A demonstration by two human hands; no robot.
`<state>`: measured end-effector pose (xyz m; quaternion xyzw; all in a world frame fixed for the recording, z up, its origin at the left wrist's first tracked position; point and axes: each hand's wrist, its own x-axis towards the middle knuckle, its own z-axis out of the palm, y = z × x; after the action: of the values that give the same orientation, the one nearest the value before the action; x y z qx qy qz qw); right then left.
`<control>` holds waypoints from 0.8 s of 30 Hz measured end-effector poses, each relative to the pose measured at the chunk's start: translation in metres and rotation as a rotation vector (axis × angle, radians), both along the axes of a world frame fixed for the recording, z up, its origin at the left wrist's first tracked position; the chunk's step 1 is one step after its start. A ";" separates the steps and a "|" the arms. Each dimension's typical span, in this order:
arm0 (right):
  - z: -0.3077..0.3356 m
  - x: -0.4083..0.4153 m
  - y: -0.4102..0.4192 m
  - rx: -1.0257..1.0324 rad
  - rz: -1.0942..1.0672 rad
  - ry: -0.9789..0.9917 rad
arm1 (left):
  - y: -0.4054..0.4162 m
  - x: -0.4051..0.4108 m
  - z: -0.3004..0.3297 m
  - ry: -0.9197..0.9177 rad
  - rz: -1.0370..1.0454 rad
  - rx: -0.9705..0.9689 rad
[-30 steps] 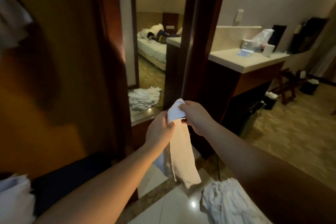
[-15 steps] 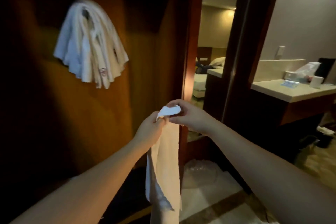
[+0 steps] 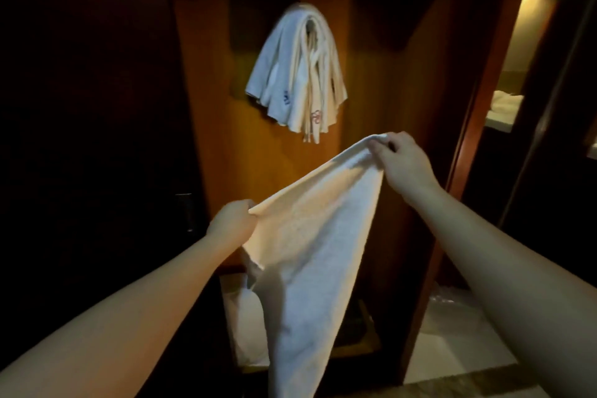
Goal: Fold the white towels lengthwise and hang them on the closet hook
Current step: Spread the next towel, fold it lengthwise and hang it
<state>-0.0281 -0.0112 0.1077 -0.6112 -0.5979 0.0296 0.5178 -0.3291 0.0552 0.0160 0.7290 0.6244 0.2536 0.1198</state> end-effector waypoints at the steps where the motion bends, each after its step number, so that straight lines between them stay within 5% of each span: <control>1: 0.002 -0.001 0.004 0.001 -0.016 -0.012 | 0.003 -0.014 0.001 0.028 0.027 0.013; 7: 0.005 0.011 0.008 0.040 -0.047 0.058 | -0.002 -0.078 0.007 -0.083 0.179 -0.096; 15: -0.003 0.047 0.004 -0.048 0.047 0.170 | -0.040 -0.096 0.040 -1.095 -0.108 -0.164; 17: -0.011 0.056 0.008 -0.165 0.120 0.317 | -0.044 -0.086 0.042 -1.186 -0.162 -0.232; 21: -0.030 0.072 0.008 -0.607 0.298 0.906 | -0.051 -0.072 0.026 -1.265 -0.152 -0.320; 24: -0.050 0.082 0.000 -0.704 0.428 1.063 | -0.055 -0.055 0.018 -1.326 -0.092 -0.275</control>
<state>0.0540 -0.0108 0.0574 -0.5139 -0.3244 0.6217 0.4940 -0.3846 -0.0001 0.0344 0.4233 0.4138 0.5599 0.5797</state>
